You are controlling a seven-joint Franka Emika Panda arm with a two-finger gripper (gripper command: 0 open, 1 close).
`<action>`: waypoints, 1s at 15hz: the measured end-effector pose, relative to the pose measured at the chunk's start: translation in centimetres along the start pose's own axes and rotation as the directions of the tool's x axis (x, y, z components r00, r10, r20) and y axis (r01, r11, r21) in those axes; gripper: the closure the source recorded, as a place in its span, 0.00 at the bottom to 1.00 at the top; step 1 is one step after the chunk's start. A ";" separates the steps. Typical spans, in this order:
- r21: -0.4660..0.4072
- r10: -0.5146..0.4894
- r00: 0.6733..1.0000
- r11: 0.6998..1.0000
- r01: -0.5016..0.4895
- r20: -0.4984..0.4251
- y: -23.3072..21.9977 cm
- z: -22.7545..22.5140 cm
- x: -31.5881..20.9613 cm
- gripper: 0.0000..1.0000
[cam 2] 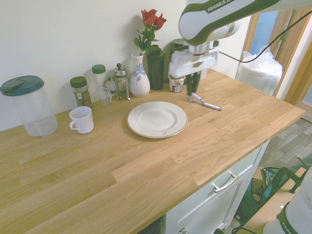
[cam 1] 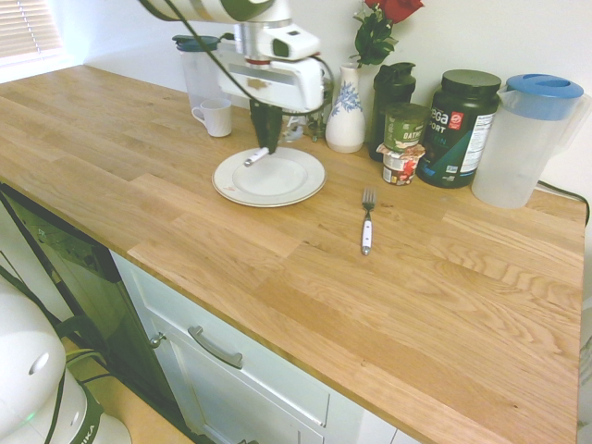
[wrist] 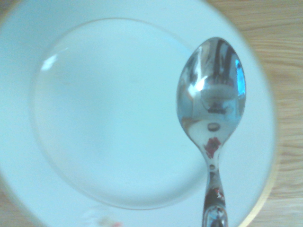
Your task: Put the spoon into the plate
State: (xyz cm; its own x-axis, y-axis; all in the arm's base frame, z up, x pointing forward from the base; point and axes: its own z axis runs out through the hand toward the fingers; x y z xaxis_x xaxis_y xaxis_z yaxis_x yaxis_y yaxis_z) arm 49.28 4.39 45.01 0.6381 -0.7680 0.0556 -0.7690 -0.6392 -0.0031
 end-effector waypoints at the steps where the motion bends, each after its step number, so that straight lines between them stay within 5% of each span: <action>1: 0.005 0.000 1.000 1.000 0.000 -0.001 -1.4 0.5 -1.5 1.00; 15: -0.012 0.034 0.999 0.999 -0.034 0.003 -7.2 8.7 -1.5 1.00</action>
State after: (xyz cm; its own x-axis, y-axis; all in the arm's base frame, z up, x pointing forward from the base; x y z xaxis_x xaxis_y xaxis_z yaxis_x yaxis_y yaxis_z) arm 54.19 9.83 36.29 0.6113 -0.7896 0.0529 -0.7909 -0.6119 0.0066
